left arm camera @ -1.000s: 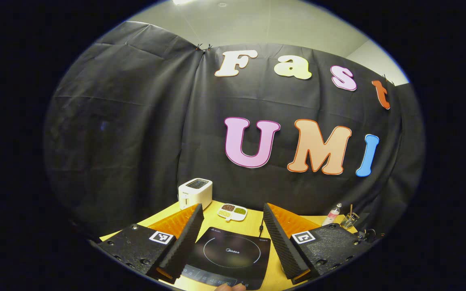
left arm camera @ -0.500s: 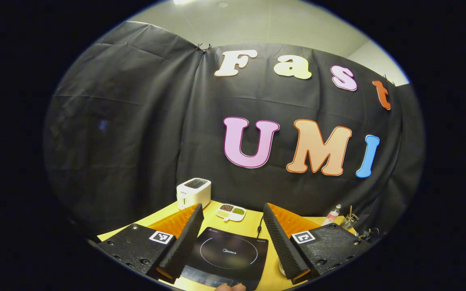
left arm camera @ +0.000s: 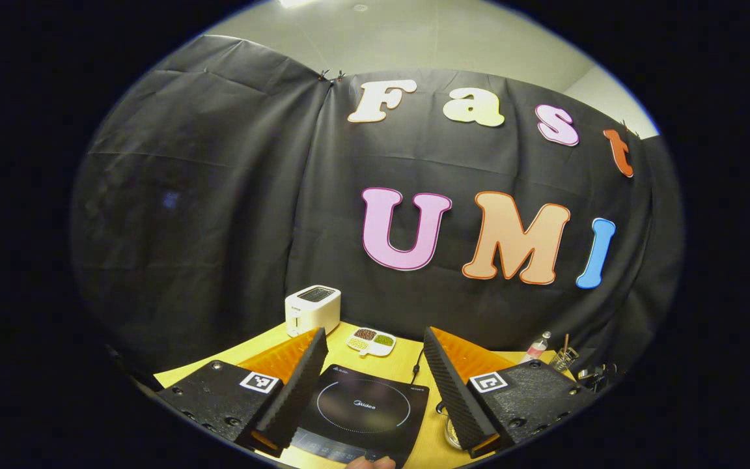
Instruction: First push the handle of the pot to place it horizontally, then grasp the pot with both hands and set it on the induction cooktop.
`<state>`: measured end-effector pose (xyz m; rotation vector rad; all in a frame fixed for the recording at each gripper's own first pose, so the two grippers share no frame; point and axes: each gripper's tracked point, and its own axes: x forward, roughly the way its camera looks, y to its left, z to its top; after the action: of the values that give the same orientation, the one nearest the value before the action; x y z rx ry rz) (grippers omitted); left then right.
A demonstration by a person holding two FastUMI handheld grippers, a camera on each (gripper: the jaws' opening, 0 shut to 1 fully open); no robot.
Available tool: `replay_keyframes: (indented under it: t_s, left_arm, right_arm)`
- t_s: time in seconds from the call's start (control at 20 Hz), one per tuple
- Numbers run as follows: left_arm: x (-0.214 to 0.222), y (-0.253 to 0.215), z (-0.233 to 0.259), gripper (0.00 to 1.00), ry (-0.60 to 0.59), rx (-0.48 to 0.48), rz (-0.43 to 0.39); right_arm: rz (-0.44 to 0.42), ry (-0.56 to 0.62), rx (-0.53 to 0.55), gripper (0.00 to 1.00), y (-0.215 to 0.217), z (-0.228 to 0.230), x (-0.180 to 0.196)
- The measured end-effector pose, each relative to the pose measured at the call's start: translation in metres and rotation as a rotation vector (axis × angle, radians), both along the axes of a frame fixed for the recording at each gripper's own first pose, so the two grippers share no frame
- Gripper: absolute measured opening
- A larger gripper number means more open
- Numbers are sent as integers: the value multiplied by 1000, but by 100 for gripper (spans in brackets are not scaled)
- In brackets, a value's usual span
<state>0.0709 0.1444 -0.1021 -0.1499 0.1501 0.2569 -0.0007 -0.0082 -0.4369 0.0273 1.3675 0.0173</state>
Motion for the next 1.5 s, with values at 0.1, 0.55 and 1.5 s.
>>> replay_keyframes:
  t_s: [0.1, 0.55, 1.5]
  left_arm:
    - [0, -4, 1, 91, -1, 4, 11]
    - [-3, -44, -7, 89, 42, 51, 25]
    - [43, -103, -29, 91, 121, 49, -202]
  right_arm:
    - [9, 0, 4, 3, -5, -2, 4]
    - [-13, -33, 56, 0, -25, -9, 37]
    - [-117, -239, 41, 3, -37, 30, 66]
